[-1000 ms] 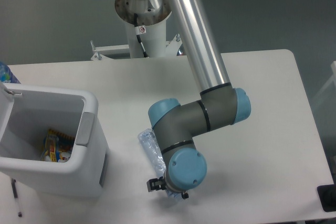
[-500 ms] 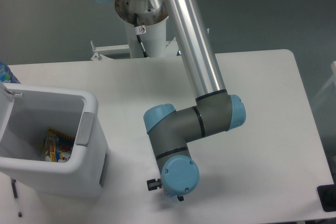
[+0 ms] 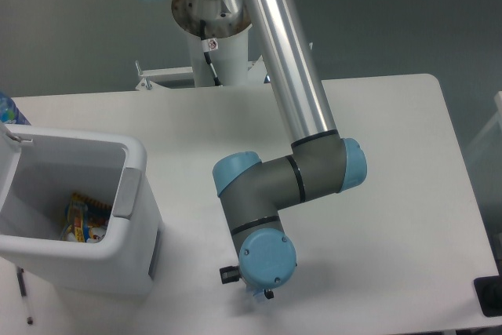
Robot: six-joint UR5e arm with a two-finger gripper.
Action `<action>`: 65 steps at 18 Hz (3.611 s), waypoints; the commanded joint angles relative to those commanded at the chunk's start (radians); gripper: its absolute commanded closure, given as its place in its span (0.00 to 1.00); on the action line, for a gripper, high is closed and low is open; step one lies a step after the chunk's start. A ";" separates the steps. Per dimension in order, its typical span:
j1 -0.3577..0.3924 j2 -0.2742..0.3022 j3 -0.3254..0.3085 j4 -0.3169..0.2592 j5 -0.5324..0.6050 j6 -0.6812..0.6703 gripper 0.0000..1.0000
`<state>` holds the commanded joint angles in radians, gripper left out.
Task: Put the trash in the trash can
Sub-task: 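Rotate the gripper and close it around the bottle's cap end, then lift the bottle upright and carry it toward the bin, then lower the bottle into the bin and open the gripper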
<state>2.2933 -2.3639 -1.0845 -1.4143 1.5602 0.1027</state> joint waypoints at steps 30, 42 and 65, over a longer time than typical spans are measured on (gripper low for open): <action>0.078 0.374 0.012 0.408 -0.649 0.144 0.62; 0.032 0.419 -0.009 0.472 -0.855 0.141 0.62; -0.063 0.451 -0.287 0.538 -0.851 0.407 0.19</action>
<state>2.2304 -1.9129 -1.3713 -0.8759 0.7087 0.5093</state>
